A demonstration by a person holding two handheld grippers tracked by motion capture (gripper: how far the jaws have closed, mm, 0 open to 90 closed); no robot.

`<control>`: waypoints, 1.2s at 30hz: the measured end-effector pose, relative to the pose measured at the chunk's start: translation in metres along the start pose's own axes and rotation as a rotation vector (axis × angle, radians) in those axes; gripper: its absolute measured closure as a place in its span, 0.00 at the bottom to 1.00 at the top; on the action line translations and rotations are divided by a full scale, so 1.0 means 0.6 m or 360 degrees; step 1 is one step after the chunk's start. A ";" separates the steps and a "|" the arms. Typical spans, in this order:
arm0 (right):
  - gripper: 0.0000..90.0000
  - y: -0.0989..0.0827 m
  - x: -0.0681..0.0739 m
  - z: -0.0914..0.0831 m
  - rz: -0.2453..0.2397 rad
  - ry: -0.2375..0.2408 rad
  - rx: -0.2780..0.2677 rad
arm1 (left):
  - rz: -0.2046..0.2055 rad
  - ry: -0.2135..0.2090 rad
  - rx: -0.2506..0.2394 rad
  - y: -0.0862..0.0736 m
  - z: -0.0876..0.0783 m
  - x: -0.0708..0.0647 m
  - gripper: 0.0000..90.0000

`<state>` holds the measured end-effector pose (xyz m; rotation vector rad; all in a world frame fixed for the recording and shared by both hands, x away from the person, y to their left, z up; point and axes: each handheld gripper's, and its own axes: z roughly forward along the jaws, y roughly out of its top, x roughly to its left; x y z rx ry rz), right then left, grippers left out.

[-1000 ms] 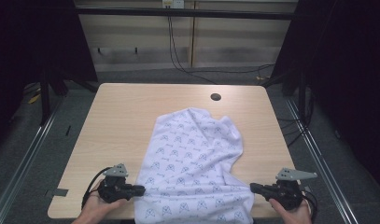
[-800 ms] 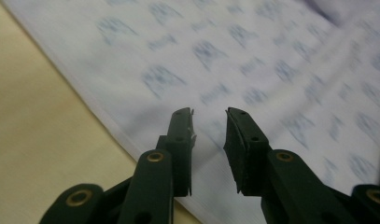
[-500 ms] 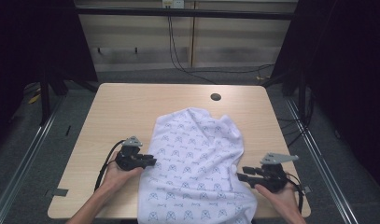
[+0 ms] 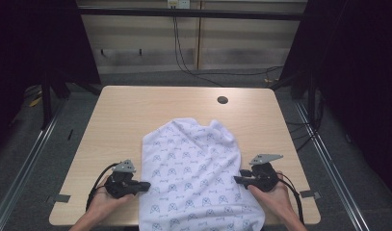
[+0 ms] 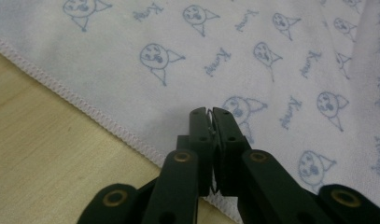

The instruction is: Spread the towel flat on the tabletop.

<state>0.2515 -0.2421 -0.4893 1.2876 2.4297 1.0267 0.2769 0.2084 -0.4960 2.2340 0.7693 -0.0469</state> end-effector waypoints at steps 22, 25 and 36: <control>0.83 -0.078 -0.006 -0.112 0.0149 0.0099 -0.0134 | -0.0014 0.0170 -0.0105 0.071 0.058 0.051 0.89; 0.78 -0.061 -0.015 -0.104 0.0133 0.0147 -0.0197 | -0.0014 0.0125 -0.0106 0.071 0.058 0.057 0.99; 0.63 0.066 -0.060 0.024 -0.0038 0.0131 -0.0138 | -0.0112 0.0208 -0.0234 0.116 0.074 0.092 0.77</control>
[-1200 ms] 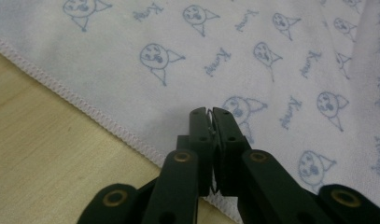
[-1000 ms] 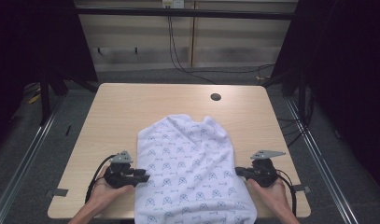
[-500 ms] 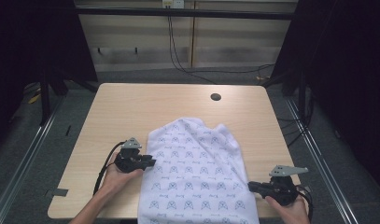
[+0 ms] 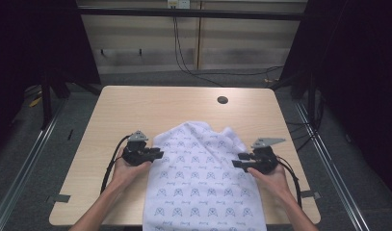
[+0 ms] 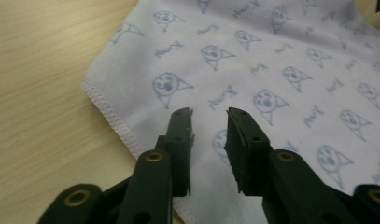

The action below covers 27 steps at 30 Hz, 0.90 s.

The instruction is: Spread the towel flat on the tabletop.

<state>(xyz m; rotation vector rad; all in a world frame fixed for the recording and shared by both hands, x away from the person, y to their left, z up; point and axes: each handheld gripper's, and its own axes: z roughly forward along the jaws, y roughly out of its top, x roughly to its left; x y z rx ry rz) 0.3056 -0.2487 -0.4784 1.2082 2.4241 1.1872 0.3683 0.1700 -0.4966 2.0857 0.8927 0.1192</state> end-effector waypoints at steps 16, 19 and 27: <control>0.95 -0.061 0.056 -0.008 -0.0156 0.0012 0.0180 | 0.0203 -0.0173 0.0198 -0.061 -0.043 -0.067 0.99; 0.86 -0.083 0.084 -0.033 -0.0167 0.0054 0.0215 | 0.0195 -0.0285 0.0235 -0.083 -0.062 -0.091 0.99; 0.76 -0.042 0.051 -0.059 -0.0101 -0.0014 -0.0003 | 0.0147 -0.0274 0.0052 -0.065 -0.089 -0.074 0.91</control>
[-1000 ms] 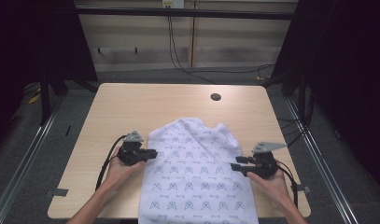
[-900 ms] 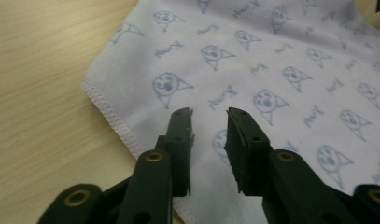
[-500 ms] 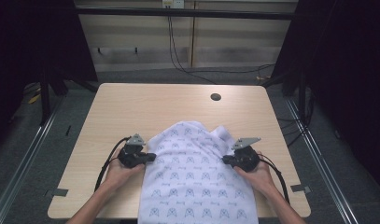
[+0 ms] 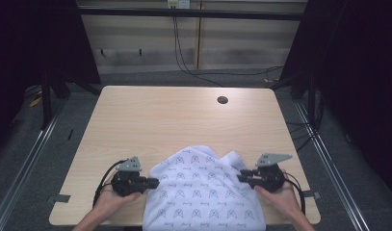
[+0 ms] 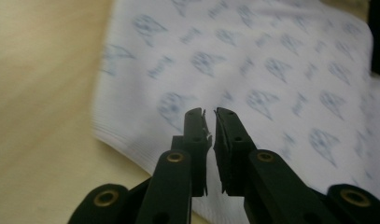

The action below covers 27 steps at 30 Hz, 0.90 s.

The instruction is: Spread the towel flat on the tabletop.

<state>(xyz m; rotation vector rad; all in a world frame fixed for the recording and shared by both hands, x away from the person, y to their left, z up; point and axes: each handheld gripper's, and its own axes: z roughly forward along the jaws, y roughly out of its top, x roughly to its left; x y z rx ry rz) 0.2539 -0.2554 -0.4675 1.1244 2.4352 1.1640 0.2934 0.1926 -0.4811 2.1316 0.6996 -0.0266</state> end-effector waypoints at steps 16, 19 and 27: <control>0.95 0.064 -0.046 0.062 0.0153 0.0051 -0.0047 | -0.0116 -0.0025 0.0083 0.034 0.060 0.061 0.89; 0.97 0.067 -0.022 0.028 0.0105 0.0097 -0.0174 | -0.0065 -0.0043 0.0059 0.037 0.056 0.045 0.96; 0.95 0.013 0.086 0.009 -0.0060 0.0408 -0.0075 | 0.0003 -0.0023 -0.0062 0.034 0.026 -0.002 0.97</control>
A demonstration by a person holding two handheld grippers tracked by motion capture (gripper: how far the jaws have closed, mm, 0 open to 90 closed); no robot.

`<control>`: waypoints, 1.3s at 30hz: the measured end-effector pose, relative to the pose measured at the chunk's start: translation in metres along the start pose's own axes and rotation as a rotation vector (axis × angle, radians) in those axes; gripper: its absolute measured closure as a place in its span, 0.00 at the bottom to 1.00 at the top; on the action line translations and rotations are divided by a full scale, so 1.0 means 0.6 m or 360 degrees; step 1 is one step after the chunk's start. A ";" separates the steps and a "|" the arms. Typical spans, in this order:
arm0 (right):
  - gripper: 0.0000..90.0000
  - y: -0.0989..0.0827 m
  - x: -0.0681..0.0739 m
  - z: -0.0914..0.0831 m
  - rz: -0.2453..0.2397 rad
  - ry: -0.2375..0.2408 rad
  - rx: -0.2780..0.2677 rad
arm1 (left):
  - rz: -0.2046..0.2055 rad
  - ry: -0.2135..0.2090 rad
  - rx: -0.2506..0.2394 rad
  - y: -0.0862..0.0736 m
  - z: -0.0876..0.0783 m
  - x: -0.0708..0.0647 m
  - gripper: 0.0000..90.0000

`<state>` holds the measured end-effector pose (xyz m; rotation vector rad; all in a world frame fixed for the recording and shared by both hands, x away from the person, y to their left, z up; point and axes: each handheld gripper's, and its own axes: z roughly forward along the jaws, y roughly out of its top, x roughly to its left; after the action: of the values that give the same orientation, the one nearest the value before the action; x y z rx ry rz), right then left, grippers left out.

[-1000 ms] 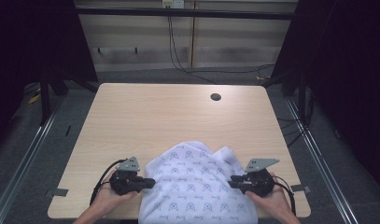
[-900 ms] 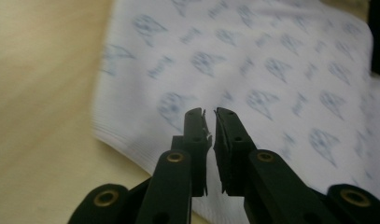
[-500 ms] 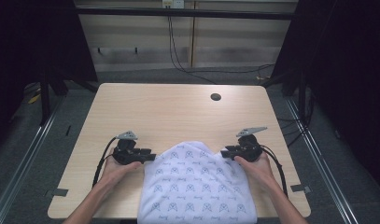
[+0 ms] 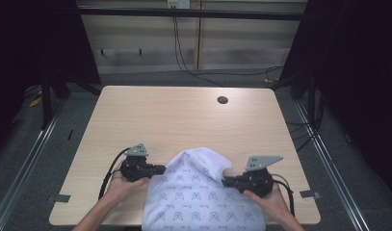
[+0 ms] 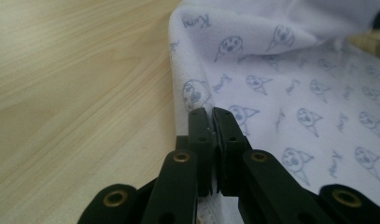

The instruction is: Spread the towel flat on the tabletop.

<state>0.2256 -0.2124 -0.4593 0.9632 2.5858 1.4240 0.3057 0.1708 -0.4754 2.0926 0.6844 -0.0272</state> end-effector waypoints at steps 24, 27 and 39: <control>0.53 -0.049 -0.018 -0.029 0.0206 -0.0139 -0.0003 | 0.0039 -0.0312 -0.0076 0.007 0.014 -0.060 0.79; 0.53 -0.045 -0.023 -0.025 0.0211 -0.0155 -0.0002 | -0.0035 -0.0182 -0.0072 0.008 0.021 -0.036 0.80; 0.62 -0.043 -0.045 -0.018 0.0232 -0.0233 0.0002 | -0.0015 -0.0142 0.0183 0.003 0.075 -0.030 0.68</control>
<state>0.2308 -0.2450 -0.4798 1.2297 2.4569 1.3257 0.3016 0.1268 -0.4957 2.1838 0.6519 -0.1673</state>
